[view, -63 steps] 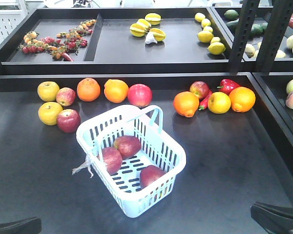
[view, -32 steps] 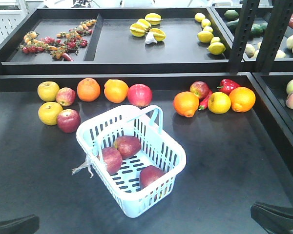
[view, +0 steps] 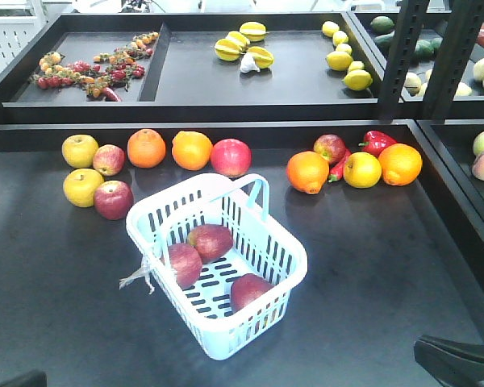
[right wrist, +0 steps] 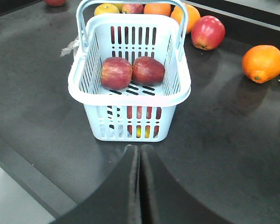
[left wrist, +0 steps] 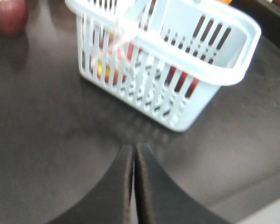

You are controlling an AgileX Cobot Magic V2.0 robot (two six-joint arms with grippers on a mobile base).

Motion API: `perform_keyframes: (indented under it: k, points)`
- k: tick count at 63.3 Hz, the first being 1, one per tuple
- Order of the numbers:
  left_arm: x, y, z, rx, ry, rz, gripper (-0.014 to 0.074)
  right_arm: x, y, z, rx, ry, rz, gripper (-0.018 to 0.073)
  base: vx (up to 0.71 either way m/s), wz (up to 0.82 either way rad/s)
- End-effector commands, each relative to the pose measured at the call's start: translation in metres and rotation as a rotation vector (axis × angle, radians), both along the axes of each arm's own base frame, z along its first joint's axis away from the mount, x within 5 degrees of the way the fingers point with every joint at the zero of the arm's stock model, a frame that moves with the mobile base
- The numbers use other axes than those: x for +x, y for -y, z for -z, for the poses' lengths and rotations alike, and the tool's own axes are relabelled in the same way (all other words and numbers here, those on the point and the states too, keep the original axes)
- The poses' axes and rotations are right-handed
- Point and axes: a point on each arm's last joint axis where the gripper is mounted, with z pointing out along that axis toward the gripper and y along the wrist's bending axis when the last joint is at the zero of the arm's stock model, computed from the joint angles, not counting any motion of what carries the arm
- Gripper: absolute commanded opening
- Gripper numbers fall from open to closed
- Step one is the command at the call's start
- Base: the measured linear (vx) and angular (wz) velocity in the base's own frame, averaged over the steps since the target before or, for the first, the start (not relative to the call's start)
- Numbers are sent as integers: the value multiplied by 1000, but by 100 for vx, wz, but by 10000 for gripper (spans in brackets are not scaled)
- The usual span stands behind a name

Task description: Pick three apples into basket with both arms

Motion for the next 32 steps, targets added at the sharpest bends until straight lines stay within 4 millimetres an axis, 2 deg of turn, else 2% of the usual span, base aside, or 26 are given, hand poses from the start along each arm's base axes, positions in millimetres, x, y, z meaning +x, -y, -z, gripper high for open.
perform_keyframes:
  k: [1,18,27,32]
  points:
    - [2,-1,-5,-16,138,6,-6,4,1,-12,34,61,28,-4,0,0]
    - [-10,-23,-25,-87,390,-209,-6,4,1,-12,34,61,28,-4,0,0]
    - [-20,-33,-28,-23,494,-308,-6,4,1,-12,34,61,28,-4,0,0]
    - [-20,-36,-26,32,493,-347,-6,4,1,-12,33,59,27,-4,0,0]
